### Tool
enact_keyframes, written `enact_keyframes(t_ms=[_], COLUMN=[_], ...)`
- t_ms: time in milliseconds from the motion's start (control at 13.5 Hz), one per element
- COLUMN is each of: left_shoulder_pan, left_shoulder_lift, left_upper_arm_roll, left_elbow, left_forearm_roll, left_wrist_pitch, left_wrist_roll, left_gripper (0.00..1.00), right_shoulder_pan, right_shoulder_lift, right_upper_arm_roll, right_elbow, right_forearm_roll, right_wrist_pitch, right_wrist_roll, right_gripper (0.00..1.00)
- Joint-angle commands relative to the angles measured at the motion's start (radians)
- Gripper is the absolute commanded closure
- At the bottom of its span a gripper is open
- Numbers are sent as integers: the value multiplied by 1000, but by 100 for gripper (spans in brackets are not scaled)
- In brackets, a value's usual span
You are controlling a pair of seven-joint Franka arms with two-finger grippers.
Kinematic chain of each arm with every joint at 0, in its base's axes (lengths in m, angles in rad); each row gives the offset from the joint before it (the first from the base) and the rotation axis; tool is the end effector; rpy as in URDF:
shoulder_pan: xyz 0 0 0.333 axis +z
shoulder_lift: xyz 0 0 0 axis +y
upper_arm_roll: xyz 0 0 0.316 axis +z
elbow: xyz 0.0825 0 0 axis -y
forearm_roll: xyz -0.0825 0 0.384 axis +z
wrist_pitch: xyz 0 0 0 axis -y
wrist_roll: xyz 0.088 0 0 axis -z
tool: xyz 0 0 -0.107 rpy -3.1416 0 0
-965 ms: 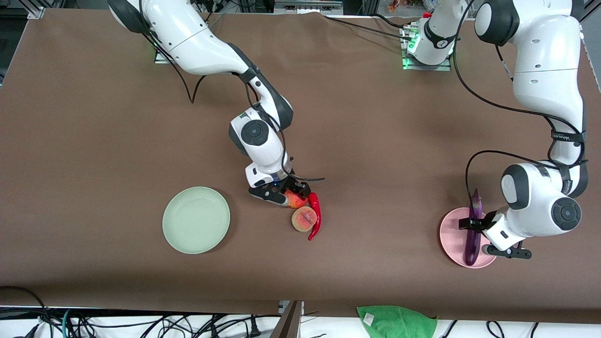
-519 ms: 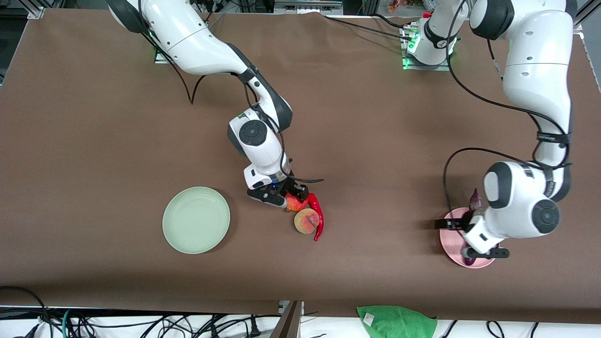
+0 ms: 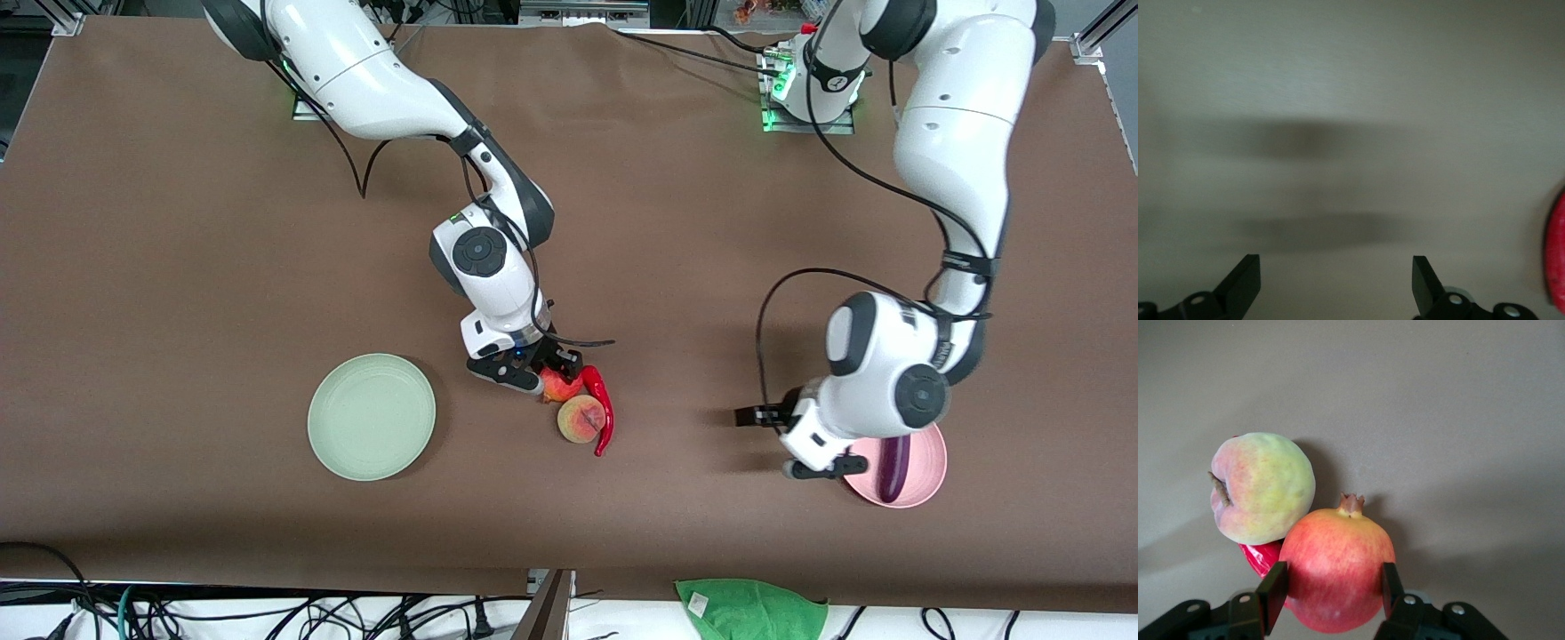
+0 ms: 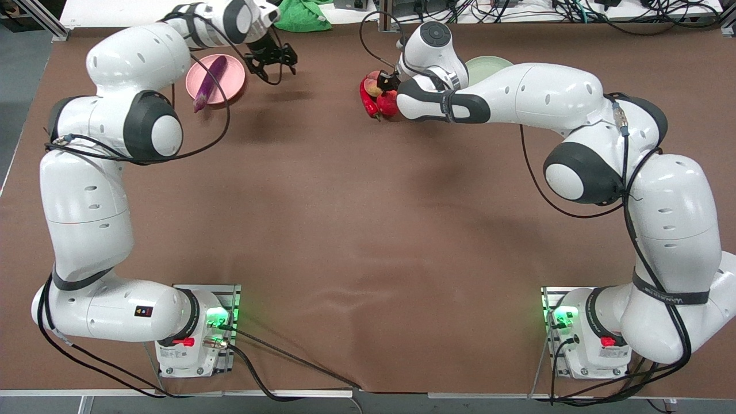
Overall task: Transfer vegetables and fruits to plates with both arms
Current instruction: 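Move the left gripper to the red chili while the right gripper lifts the pomegranate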
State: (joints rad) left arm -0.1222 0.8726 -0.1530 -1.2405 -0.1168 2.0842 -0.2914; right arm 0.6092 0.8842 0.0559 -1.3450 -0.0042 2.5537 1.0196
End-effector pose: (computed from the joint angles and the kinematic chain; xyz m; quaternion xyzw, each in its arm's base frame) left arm 0.7302 -0.1811 0.2419 0.9919 0.0635 -0.0404 0.1019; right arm 0.6115 0.4655 0.2271 -0.9690 0.1858 -0.0943 0.1331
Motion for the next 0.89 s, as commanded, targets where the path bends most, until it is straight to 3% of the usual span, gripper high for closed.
enact_keyframes(t_ms=[0, 594, 816], left_shoulder_pan=[-30, -117, -116], left_shoulder_lift=[12, 49, 49], left_upper_arm_roll=[9, 7, 7], left_elbow=[-4, -2, -2], left_forearm_roll=[-12, -15, -15], left_wrist_pitch=[48, 157, 157], left_wrist_roll=[-83, -282, -282], left_gripper=[0, 0, 0], right_shoulder_pan=[20, 20, 21], right_shoulder_lift=[33, 53, 61], right_upper_arm_roll=[-1, -4, -2], right_elbow=[12, 12, 6], right_forearm_roll=[-14, -19, -62], right_wrist_pitch=[20, 71, 80], right_wrist_roll=[22, 7, -3], right_gripper=[1, 2, 16])
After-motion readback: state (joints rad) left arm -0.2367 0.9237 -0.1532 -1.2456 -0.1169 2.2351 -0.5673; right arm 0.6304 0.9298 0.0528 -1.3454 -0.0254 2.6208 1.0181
